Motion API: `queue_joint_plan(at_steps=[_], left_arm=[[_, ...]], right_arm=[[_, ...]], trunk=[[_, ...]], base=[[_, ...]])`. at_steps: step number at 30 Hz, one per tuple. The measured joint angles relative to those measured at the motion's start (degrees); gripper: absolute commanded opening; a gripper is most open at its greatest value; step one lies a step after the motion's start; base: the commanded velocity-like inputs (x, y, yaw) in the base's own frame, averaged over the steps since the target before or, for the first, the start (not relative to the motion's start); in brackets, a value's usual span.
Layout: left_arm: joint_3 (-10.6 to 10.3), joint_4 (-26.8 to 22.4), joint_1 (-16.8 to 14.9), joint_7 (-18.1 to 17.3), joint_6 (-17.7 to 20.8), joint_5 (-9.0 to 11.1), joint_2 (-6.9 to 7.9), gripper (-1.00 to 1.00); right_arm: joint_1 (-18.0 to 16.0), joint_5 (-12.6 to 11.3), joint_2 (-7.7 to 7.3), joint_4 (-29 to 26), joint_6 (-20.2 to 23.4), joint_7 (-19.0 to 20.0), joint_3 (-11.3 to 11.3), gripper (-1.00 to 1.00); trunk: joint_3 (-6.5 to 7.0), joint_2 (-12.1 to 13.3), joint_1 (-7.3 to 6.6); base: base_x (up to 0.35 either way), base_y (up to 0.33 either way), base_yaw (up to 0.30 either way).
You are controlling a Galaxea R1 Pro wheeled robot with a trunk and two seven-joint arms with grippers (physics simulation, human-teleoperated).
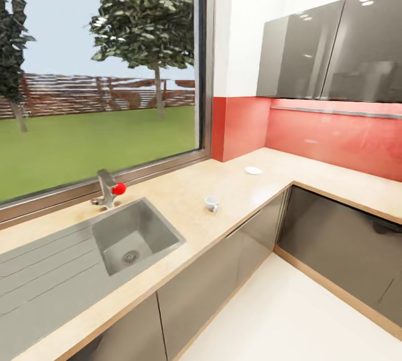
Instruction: Set up a coffee station on the kitchen countertop: keep the coffee maker on the countertop, move the bottle of coffee from the kitchen shelf to the counter next to the coffee maker, place a paper coffee filter on top of the coffee maker, put the saucer next to the coffee maker with the coffee cup on the saucer, and place the electric kettle next to the coffee maker.
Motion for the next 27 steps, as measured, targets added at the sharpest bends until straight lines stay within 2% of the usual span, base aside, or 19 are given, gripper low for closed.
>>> queue_joint_plan(at_steps=[27], left_arm=[[-0.01,0.01,0.01,0.01,-0.06,0.00,-0.08,1.00]], right_arm=[[0.00,0.00,0.04,0.01,0.00,0.01,0.00,1.00]], trunk=[[-0.02,-0.02,0.01]], base=[[0.235,-0.246,-0.268]])
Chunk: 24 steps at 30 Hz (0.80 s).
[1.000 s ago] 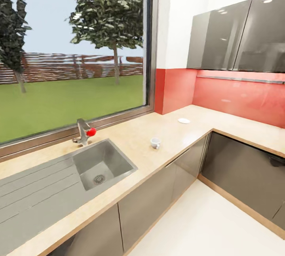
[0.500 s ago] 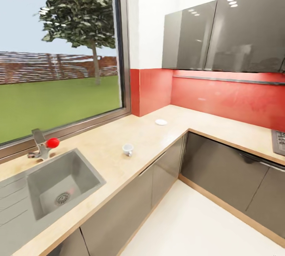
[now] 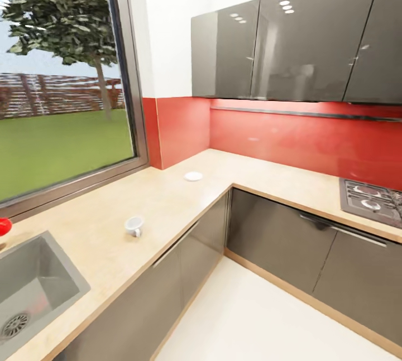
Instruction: Set up a coffee station on the kitchen countertop: keep the coffee maker on the countertop, move the bottle of coffee from the kitchen shelf to the counter next to the coffee maker, place a paper coffee filter on top of the coffee maker, put the saucer next to the coffee maker with the coffee cup on the saucer, and place the electric kettle next to the coffee maker.
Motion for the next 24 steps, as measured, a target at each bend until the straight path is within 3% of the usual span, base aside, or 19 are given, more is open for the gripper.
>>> queue_joint_plan(at_steps=[14,24], left_arm=[[-0.03,0.01,-0.01,-0.01,0.00,0.00,0.00,1.00],[-0.01,0.00,0.00,0.00,0.03,0.00,0.00,1.00]], right_arm=[[-0.01,0.00,0.28,0.00,0.00,-0.01,0.00,1.00],[-0.02,0.05,0.32,0.01,-0.12,0.00,0.00,1.00]], trunk=[[-0.78,0.02,-0.01],[-1.55,0.01,0.00]], base=[[0.231,-0.251,-0.203],[0.220,-0.261,0.025]])
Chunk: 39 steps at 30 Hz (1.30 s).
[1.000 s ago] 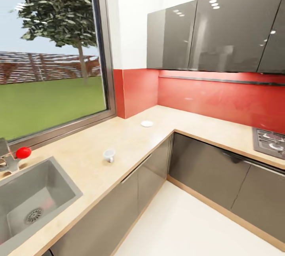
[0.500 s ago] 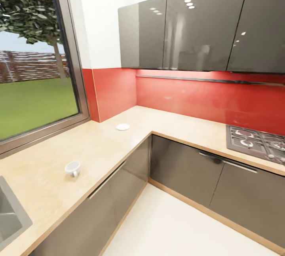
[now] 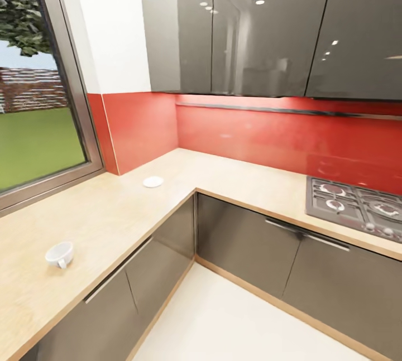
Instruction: Set up a coffee station on the kitchen countertop: keep the coffee maker on the countertop, move the bottle of coffee from the kitchen shelf to the counter next to the coffee maker, place a paper coffee filter on top of the coffee maker, put the saucer next to the coffee maker with the coffee cup on the saucer, and place the electric kettle next to the coffee maker.
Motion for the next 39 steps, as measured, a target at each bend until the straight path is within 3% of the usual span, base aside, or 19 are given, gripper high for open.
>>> queue_joint_plan(at_steps=[17,39], left_arm=[[0.00,0.07,0.00,0.00,-0.01,0.00,0.00,1.00],[0.07,-0.04,0.01,0.00,-0.03,0.09,0.16,1.00]], right_arm=[[0.09,0.21,0.00,0.00,-2.62,0.03,0.05,1.00],[0.09,0.36,0.16,-0.09,-2.68,0.33,0.28,1.00]], trunk=[[-0.78,0.00,0.00],[-0.82,0.00,0.01]], base=[[0.191,-0.272,0.229],[0.112,-0.303,0.009]])
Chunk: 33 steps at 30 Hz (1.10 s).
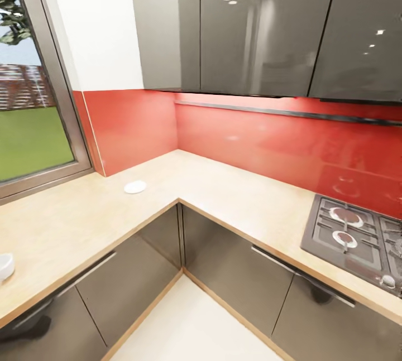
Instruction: Set up a coffee station on the kitchen countertop: keep the coffee maker on the countertop, move the bottle of coffee from the kitchen shelf to the counter next to the coffee maker, place a paper coffee filter on top of the coffee maker, put the saucer next to the coffee maker with the coffee cup on the saucer, and place the electric kettle next to the coffee maker.
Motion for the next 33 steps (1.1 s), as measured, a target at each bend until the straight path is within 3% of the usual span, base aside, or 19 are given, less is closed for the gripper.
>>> queue_joint_plan(at_steps=[9,33], left_arm=[[0.08,-0.01,0.00,0.01,0.06,0.08,0.02,1.00],[-0.01,0.02,-0.01,0.03,0.03,0.09,-0.08,1.00]], right_arm=[[0.00,-0.04,-0.02,0.00,0.07,-0.10,-0.06,1.00],[0.01,0.88,0.02,0.08,0.25,-0.03,0.04,1.00]], trunk=[[0.00,0.00,0.00],[0.00,0.01,0.01]], base=[[0.128,-0.261,0.092],[0.004,-0.005,0.275]])
